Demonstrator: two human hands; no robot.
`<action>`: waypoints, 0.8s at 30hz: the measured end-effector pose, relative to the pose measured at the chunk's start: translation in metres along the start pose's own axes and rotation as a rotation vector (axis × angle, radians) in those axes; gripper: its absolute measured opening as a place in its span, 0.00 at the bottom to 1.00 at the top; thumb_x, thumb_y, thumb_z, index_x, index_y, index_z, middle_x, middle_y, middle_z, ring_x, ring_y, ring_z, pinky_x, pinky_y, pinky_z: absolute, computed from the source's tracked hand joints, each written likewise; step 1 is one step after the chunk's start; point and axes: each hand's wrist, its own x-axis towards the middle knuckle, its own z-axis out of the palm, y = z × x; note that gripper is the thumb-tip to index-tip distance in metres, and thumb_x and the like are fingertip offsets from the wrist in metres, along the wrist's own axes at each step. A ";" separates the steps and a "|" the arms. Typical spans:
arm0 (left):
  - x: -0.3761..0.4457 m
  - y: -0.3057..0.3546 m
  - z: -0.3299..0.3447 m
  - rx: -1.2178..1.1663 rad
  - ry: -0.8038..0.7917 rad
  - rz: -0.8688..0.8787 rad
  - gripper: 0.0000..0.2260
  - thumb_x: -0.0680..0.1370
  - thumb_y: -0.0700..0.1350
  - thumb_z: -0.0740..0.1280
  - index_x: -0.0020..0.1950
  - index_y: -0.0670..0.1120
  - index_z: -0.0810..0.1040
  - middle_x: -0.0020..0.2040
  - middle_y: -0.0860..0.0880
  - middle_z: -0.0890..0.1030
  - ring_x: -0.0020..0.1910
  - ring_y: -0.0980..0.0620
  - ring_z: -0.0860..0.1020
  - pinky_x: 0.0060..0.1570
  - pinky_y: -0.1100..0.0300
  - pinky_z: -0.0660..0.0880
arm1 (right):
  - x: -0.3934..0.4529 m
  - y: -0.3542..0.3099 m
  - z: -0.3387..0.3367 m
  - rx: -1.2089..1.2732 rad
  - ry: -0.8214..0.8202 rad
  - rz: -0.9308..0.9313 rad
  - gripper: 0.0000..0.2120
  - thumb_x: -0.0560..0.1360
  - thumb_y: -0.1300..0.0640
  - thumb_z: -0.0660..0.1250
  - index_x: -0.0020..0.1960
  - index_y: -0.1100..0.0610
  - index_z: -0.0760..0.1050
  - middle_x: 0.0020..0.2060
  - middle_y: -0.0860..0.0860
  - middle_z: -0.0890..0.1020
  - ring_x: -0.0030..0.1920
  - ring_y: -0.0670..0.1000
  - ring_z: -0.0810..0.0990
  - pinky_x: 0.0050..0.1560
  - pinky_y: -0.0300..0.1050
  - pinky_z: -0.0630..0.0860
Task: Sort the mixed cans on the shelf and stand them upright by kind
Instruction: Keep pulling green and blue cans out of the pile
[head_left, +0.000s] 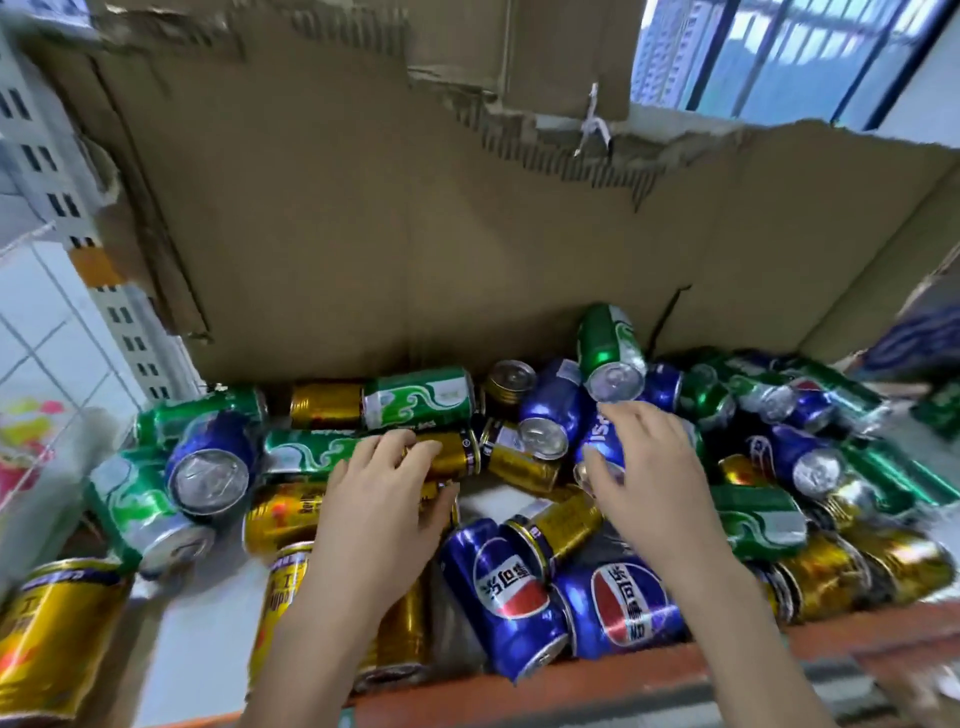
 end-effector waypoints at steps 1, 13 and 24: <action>0.004 -0.001 0.000 -0.002 0.004 0.000 0.16 0.69 0.50 0.74 0.54 0.45 0.81 0.51 0.47 0.80 0.50 0.43 0.79 0.45 0.49 0.78 | 0.014 0.004 -0.002 -0.011 0.022 -0.014 0.18 0.72 0.59 0.70 0.60 0.63 0.75 0.55 0.58 0.78 0.57 0.59 0.74 0.58 0.54 0.72; 0.017 -0.033 -0.005 0.091 0.011 -0.144 0.16 0.70 0.51 0.73 0.55 0.47 0.80 0.50 0.49 0.80 0.51 0.44 0.77 0.45 0.47 0.76 | 0.157 0.006 -0.002 -0.270 -0.474 0.348 0.36 0.73 0.37 0.63 0.71 0.58 0.58 0.64 0.63 0.69 0.63 0.64 0.70 0.56 0.53 0.71; 0.081 0.003 0.008 0.219 -0.163 0.037 0.30 0.77 0.59 0.61 0.75 0.51 0.56 0.73 0.46 0.61 0.71 0.44 0.60 0.67 0.50 0.61 | 0.156 0.006 -0.016 -0.028 -0.411 0.354 0.41 0.66 0.49 0.74 0.70 0.57 0.56 0.57 0.61 0.73 0.56 0.63 0.74 0.50 0.47 0.70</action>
